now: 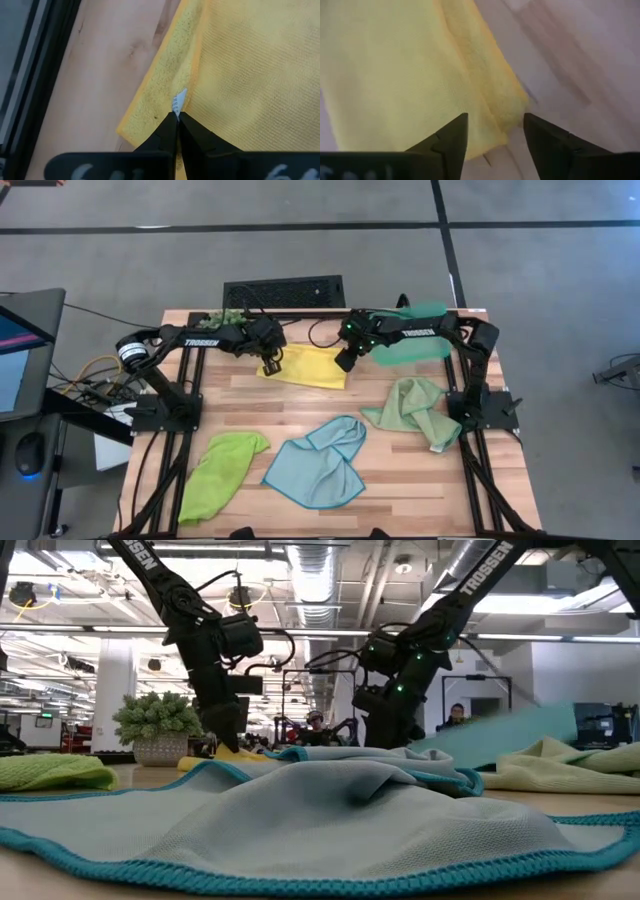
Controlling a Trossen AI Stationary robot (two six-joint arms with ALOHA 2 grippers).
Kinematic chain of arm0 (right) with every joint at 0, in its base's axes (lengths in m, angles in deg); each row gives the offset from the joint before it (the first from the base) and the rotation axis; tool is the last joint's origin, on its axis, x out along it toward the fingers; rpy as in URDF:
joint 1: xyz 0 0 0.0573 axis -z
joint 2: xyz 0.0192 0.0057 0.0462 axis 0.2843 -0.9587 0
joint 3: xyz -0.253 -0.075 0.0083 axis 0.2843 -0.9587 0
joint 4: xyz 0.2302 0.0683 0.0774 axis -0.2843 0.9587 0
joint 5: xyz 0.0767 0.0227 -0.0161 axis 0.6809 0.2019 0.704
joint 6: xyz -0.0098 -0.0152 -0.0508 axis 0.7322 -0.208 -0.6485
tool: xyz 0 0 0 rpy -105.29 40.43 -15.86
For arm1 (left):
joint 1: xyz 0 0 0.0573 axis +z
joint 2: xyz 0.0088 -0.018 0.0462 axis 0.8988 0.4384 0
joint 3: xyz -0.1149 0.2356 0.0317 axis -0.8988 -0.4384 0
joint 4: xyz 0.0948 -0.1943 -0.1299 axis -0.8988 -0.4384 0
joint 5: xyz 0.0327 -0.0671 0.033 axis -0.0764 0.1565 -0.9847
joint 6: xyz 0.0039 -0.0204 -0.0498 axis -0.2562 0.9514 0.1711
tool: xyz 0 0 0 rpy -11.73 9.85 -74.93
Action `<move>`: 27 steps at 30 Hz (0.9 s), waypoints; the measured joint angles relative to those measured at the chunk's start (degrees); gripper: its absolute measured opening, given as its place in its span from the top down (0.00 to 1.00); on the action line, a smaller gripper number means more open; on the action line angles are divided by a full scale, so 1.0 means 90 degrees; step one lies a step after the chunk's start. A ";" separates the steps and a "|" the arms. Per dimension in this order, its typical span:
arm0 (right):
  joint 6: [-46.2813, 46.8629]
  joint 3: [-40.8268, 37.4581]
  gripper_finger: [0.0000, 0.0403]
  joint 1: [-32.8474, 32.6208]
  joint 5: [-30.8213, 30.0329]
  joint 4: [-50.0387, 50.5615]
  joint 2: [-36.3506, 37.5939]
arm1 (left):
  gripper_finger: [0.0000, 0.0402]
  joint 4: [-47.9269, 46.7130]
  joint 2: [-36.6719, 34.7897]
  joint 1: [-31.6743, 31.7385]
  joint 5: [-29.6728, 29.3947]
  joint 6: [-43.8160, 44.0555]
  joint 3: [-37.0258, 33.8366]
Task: Fold microfiber towels
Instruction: Fold the yellow microfiber cloth
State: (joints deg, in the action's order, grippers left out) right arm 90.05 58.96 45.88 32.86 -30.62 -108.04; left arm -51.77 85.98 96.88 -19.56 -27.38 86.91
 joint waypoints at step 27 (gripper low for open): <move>-0.0313 0.0389 0.98 -0.0080 0.0022 0.0735 0.0078 | 1.00 -0.0021 -0.0001 0.0000 -0.0001 -0.0026 -0.0005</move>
State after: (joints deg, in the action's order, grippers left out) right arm 87.23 62.46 45.17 33.06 -24.01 -107.34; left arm -51.96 85.98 96.88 -19.57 -27.62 86.87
